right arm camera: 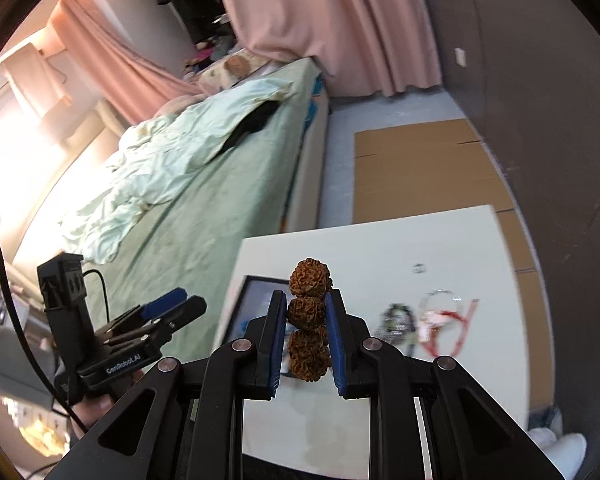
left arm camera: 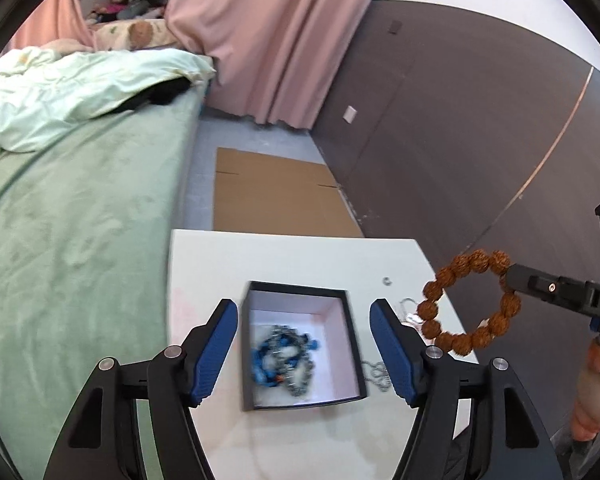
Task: Organize jewelry
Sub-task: 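Lower the brown bead bracelet into the black box and open the right gripper, then move the left gripper over the silver hoop earring and close on it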
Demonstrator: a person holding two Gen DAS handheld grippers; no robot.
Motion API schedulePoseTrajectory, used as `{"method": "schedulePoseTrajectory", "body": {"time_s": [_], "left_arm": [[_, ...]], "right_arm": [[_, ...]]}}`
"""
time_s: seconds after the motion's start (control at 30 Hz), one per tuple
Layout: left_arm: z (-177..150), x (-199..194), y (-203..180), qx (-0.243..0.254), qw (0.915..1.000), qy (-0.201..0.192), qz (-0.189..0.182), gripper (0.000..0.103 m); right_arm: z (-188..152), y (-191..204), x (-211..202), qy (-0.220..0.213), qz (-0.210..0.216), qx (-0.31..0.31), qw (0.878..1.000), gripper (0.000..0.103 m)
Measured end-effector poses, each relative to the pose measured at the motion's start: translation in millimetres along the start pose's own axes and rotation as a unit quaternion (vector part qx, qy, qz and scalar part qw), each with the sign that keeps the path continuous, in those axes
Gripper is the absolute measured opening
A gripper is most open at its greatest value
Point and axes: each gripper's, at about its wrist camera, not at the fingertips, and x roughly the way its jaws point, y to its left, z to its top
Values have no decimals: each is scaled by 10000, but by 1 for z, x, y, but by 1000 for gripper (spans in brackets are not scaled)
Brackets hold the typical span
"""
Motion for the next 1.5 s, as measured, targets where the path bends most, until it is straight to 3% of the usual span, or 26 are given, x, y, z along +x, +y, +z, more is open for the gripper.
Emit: {"method": "schedulePoseTrajectory", "body": {"time_s": [0.4,0.47,0.5,0.53,1.07,1.27,1.4,1.5], "left_arm": [[1,-34,39,-61,9991,-114,392,70],[1,-36,40,-82,9991,-110,390,70],[1,-37,41,-74,9992,-110,380,70],[1,-38,40,-53,9992,-111,373,70],[-9,-18,-15,460,9989,118,58,70],[-17,-9,-38,609,9979,220,12,70],[-19,-3,-55,689,9972,267,-61,70],[-17,0,-66,698,9972,249,-124,83]], "right_arm": [[-7,45,63,317,585,-87,9977,21],[-8,42,77,403,345,-112,9985,29],[-9,37,82,456,256,-30,9986,46],[-11,31,84,460,225,92,9986,56],[-73,-49,11,-248,77,1224,9921,59],[-84,-79,-16,-508,51,1544,9867,71],[-88,-90,-30,-667,49,1682,9835,89],[-91,-101,-37,-720,60,1820,9806,93]]}}
